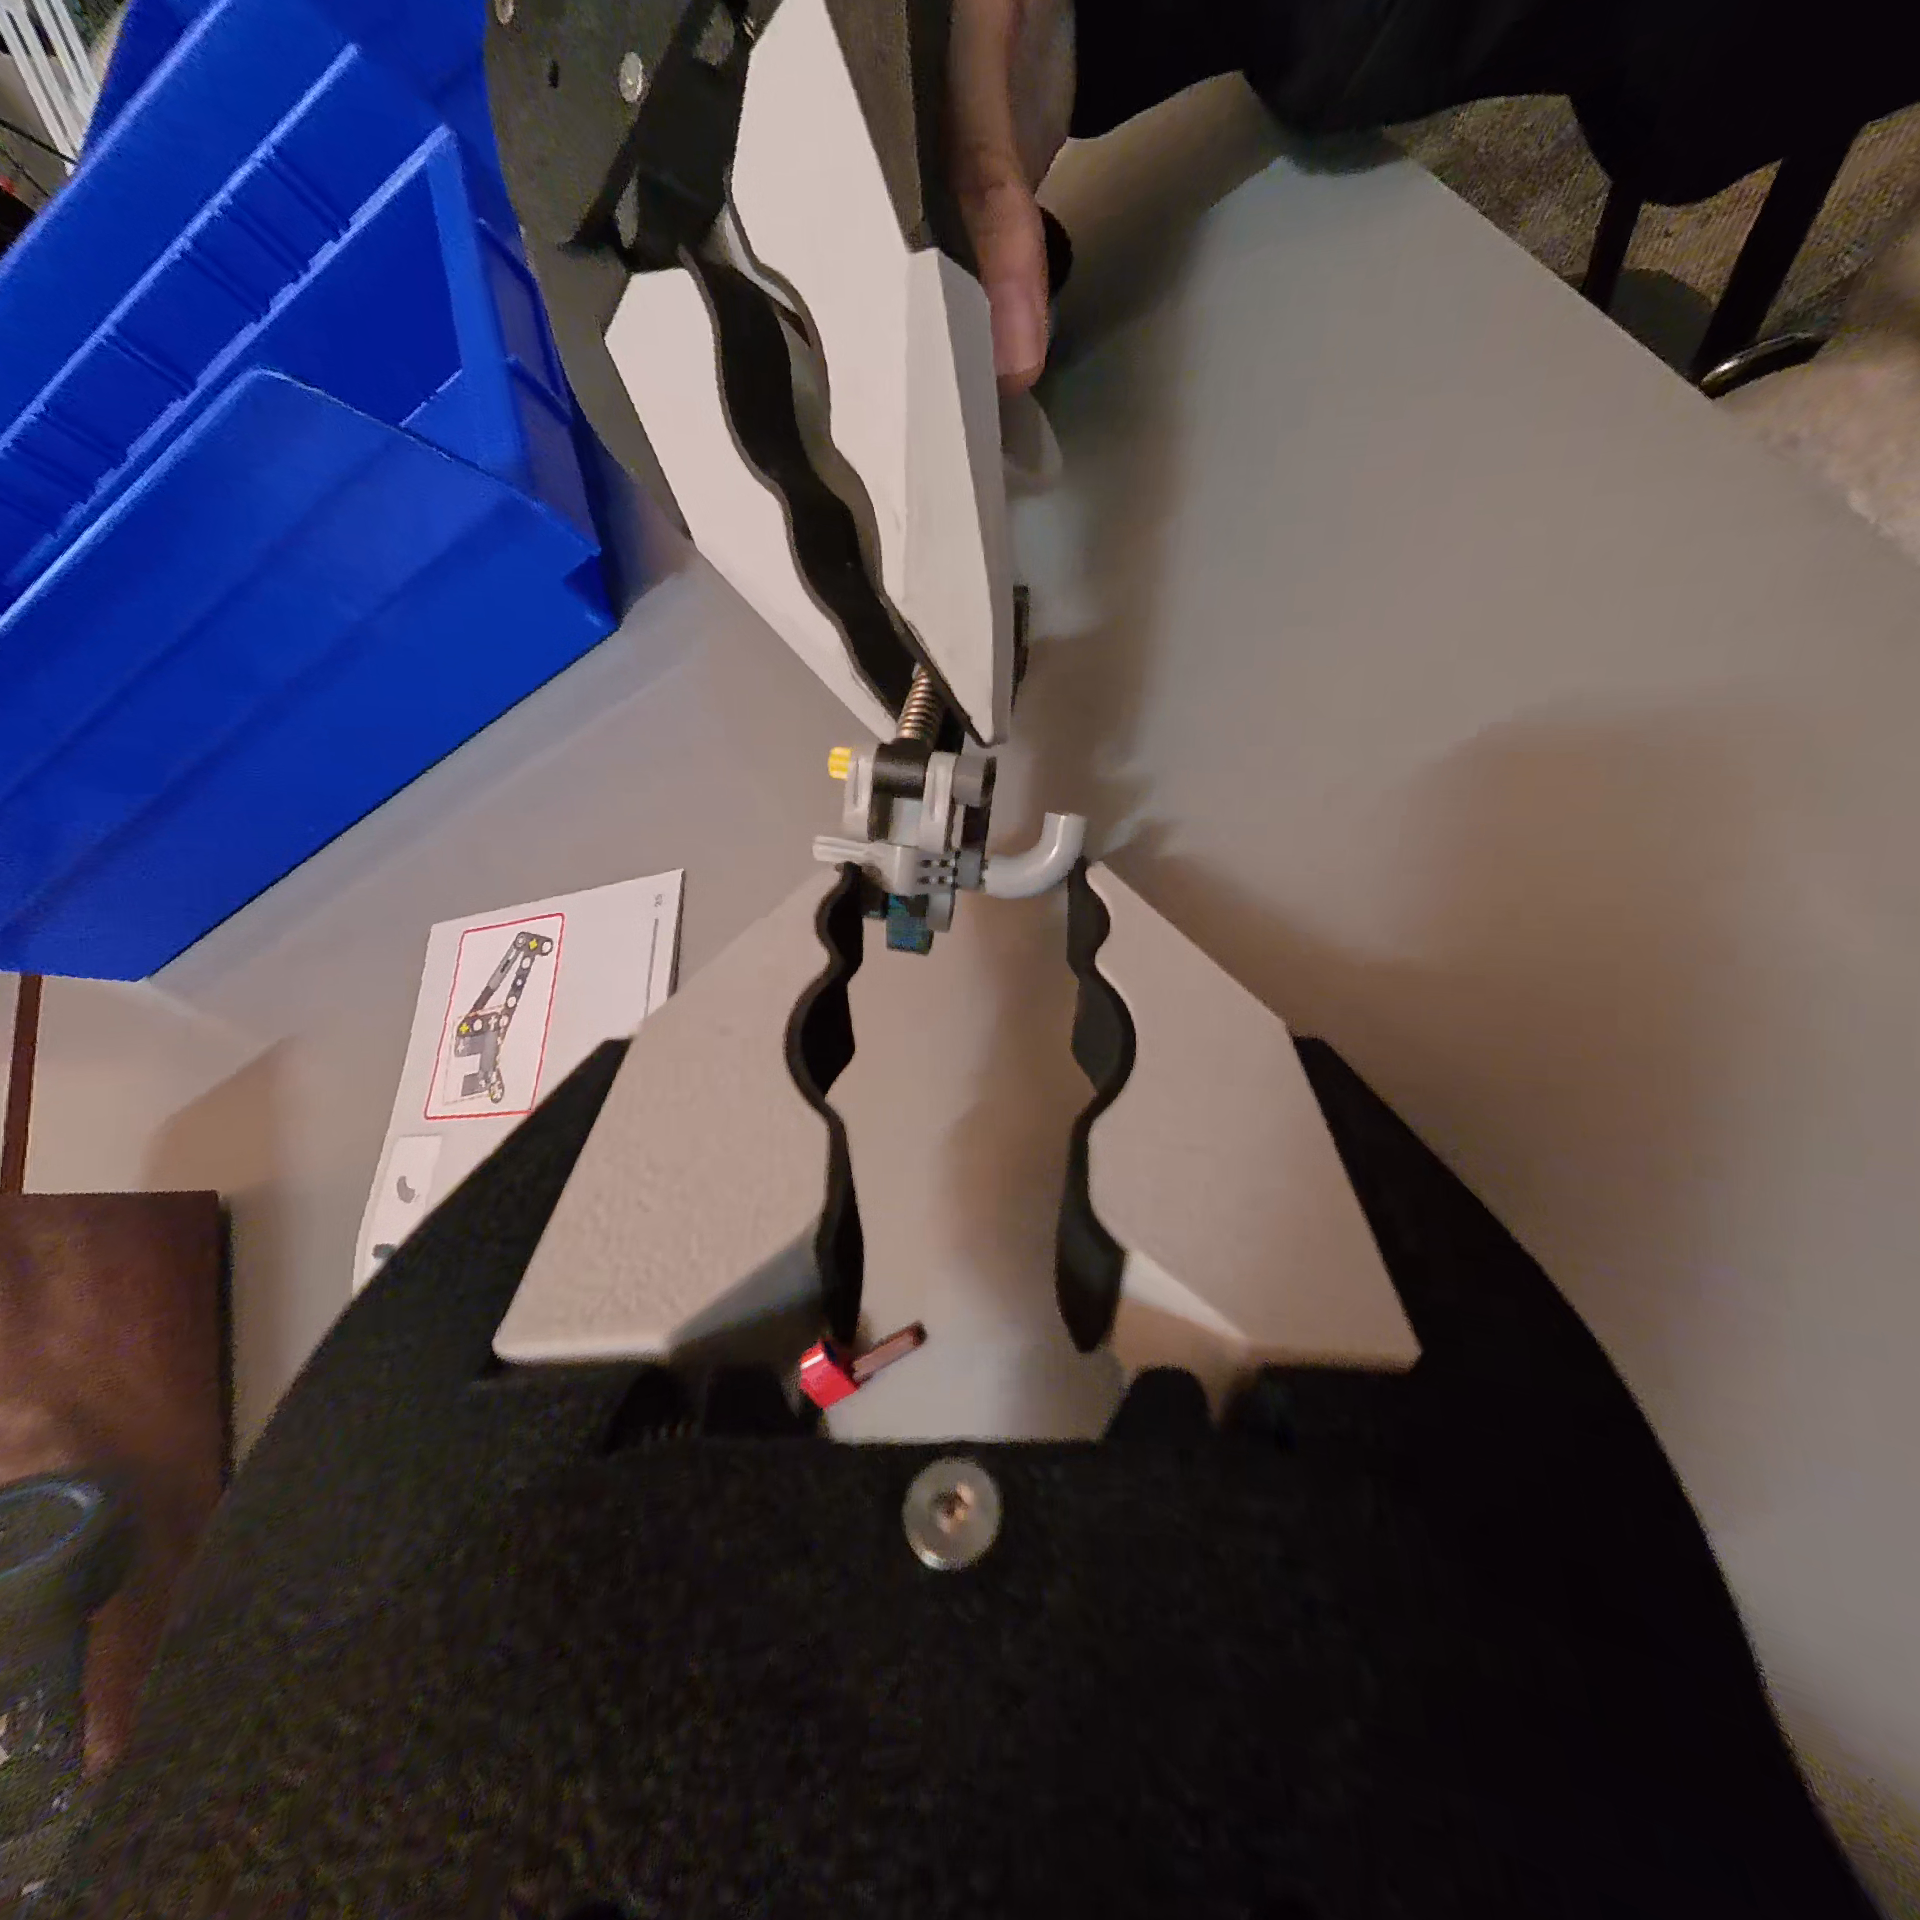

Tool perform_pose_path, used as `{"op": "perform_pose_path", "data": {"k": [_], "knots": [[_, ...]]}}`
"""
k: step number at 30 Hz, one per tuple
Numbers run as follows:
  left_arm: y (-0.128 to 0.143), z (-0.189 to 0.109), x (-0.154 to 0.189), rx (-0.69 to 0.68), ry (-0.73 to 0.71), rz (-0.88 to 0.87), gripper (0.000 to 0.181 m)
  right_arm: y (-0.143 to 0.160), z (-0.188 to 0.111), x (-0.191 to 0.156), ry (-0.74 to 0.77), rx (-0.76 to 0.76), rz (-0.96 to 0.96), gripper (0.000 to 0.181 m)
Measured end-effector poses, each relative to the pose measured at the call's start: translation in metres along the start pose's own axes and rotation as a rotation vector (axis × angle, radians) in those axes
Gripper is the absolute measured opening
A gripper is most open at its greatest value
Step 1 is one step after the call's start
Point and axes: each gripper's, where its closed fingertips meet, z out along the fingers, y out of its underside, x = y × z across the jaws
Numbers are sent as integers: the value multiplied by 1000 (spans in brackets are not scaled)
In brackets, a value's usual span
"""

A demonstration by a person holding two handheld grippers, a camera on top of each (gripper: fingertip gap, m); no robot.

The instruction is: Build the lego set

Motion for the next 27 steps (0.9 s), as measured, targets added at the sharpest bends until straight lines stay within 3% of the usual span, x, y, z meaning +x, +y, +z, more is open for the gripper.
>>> {"op": "perform_pose_path", "data": {"k": [9,10,11,13,18,21,23,27], "knots": [[3,2,-2,-1,-4,-43,33,-2,-1,5,26,16,16,5],[3,2,-3,-1,-11,-35,31,-2,-2,4,23,19,16,5],[1,1,-4,19,-23,-23,15,-3,-2,0,-3,26,10,5],[-3,-1,0,65,10,-46,14,-4,-4,-3,-14,37,-7,4],[7,-1,5,13,51,-49,50,-8,-7,0,0,63,-1,4],[-3,-1,4,59,45,-76,68,-10,-9,-1,-18,82,2,4],[-14,-1,4,103,38,-95,71,-8,-8,-2,-20,70,-3,5],[-17,3,6,89,17,-67,56,-6,-5,-7,-40,49,-22,5]]}}
